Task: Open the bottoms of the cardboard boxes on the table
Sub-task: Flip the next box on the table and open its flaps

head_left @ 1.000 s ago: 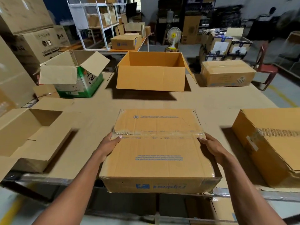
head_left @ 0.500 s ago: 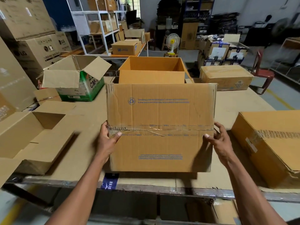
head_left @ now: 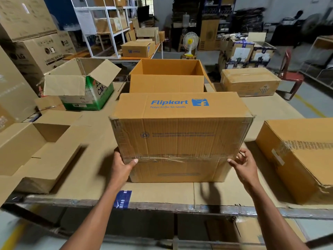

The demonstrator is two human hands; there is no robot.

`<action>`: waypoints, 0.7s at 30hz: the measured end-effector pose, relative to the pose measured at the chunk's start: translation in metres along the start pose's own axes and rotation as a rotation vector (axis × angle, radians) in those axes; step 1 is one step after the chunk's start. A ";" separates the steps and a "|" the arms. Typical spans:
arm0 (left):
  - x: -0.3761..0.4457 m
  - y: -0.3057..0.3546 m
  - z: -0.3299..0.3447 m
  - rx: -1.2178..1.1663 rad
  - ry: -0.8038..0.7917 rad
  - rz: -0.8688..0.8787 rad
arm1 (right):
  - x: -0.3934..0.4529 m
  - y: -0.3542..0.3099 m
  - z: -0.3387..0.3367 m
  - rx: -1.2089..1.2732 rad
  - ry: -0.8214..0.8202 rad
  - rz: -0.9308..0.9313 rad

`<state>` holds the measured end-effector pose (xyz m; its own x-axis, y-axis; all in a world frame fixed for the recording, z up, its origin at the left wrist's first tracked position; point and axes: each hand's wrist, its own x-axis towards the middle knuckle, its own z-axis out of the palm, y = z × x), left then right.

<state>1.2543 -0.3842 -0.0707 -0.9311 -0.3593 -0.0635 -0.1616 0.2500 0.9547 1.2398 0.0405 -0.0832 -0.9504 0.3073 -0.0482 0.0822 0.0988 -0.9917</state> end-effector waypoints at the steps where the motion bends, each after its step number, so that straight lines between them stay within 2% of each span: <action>1: -0.001 0.008 -0.005 -0.013 -0.039 -0.003 | 0.000 -0.010 -0.004 0.030 -0.008 -0.003; 4: -0.004 0.042 -0.019 -0.160 -0.131 0.021 | 0.004 -0.051 -0.021 0.082 -0.016 -0.008; 7: 0.006 0.089 -0.040 -0.288 -0.055 0.051 | 0.016 -0.104 -0.036 0.134 -0.034 0.035; 9: 0.018 0.118 -0.051 -0.239 -0.036 0.048 | 0.024 -0.141 -0.041 0.103 -0.076 0.044; 12: 0.022 0.156 -0.054 -0.117 -0.135 0.010 | 0.031 -0.182 -0.039 -0.050 -0.171 0.077; 14: 0.022 0.167 -0.047 -0.058 -0.208 -0.020 | 0.031 -0.192 -0.032 -0.163 -0.217 0.120; 16: 0.025 0.164 -0.043 -0.030 -0.194 -0.022 | 0.028 -0.189 -0.023 -0.260 -0.185 0.119; 19: 0.025 0.152 -0.044 -0.096 -0.155 0.011 | 0.016 -0.178 -0.013 -0.319 -0.068 -0.030; 21: 0.024 0.143 -0.049 -0.126 -0.153 0.046 | 0.006 -0.176 -0.014 -0.305 -0.063 -0.088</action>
<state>1.2246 -0.4017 0.0787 -0.9770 -0.2064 -0.0530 -0.0843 0.1456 0.9858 1.2233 0.0383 0.0928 -0.9739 0.2262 0.0196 0.0757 0.4048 -0.9112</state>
